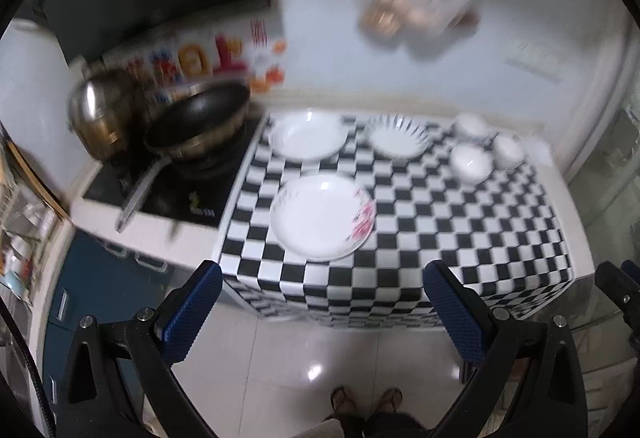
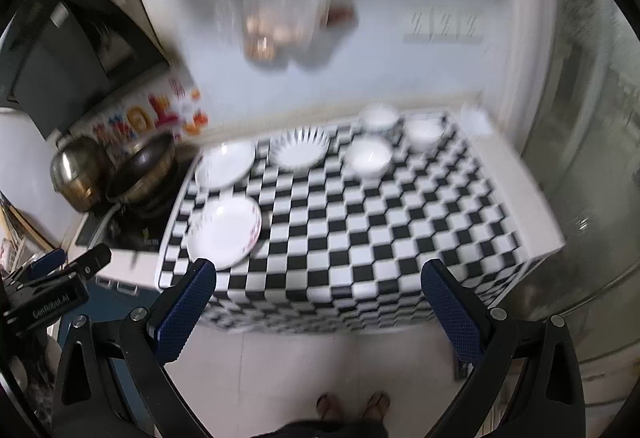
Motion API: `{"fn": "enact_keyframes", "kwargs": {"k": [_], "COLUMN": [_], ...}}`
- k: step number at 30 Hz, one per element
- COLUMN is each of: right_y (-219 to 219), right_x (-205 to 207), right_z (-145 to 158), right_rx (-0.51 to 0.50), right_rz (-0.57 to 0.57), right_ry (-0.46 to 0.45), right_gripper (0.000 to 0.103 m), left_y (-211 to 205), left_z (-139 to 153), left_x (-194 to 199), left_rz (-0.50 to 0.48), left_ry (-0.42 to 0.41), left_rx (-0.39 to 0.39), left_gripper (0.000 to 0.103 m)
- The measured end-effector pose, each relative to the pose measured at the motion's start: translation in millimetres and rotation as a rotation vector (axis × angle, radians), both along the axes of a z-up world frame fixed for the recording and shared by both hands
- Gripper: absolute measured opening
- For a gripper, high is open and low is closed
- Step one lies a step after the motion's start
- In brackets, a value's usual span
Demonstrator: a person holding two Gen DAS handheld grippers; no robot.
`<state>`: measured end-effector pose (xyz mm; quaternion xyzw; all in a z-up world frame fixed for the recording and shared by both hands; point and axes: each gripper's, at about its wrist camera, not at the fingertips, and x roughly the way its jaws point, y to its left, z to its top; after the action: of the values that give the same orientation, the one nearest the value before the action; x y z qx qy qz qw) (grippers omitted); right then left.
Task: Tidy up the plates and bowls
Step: 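Move both grippers to the pink-flower plate and grip its rim, then lift the pink-flower plate off the cloth with both grippers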
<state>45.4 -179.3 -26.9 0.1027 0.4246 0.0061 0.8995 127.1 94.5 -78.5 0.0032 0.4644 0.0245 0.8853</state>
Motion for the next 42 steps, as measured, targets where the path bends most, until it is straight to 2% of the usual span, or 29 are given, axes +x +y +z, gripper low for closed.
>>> {"fn": "enact_keyframes", "kwargs": {"k": [4, 7, 13, 16, 20, 21, 26, 30, 32, 34, 37, 38, 42], "right_y": [15, 30, 67, 84, 105, 111, 135, 151, 158, 162, 169, 170, 172], "right_x": [66, 118, 215, 256, 311, 327, 370, 389, 390, 393, 393, 392, 391], "right_z": [-60, -111, -206, -240, -280, -291, -323, -338, -341, -345, -349, -351, -351], "right_rx": [0.069, 0.123, 0.205, 0.218, 0.232, 0.245, 0.264, 0.264, 0.262, 0.259, 0.236, 0.236, 0.230], "right_rz": [0.047, 0.084, 0.145, 0.180, 0.233, 0.251, 0.316, 0.360, 0.371, 0.385, 0.402, 0.409, 0.424], "right_ry": [0.107, 0.204, 0.386, 0.452, 0.527, 0.546, 0.625, 0.665, 0.679, 0.695, 0.712, 0.720, 0.705], "right_gripper": [0.103, 0.103, 0.103, 0.101, 0.096, 0.092, 0.078, 0.067, 0.057, 0.042, 0.022, 0.018, 0.017], "left_y": [37, 58, 89, 101, 109, 111, 120, 130, 134, 137, 136, 136, 135], "left_z": [-59, -96, -163, -193, -222, -227, -255, -274, -280, -285, -287, -285, -280], "left_x": [53, 86, 143, 171, 209, 216, 246, 256, 258, 259, 259, 259, 256], "left_rz": [0.042, 0.077, 0.144, 0.164, 0.164, 0.163, 0.137, 0.138, 0.137, 0.130, 0.108, 0.105, 0.111], "left_ry": [0.154, 0.237, 0.365, 0.418, 0.463, 0.469, 0.525, 0.580, 0.599, 0.617, 0.617, 0.614, 0.608], "left_rx": [-0.058, -0.105, -0.118, -0.142, -0.152, -0.146, -0.136, -0.167, -0.189, -0.211, -0.239, -0.230, -0.211], "left_gripper": [0.103, 0.103, 0.103, 0.103, 0.095, 0.093, 0.086, 0.074, 0.064, 0.048, 0.038, 0.038, 0.037]}}
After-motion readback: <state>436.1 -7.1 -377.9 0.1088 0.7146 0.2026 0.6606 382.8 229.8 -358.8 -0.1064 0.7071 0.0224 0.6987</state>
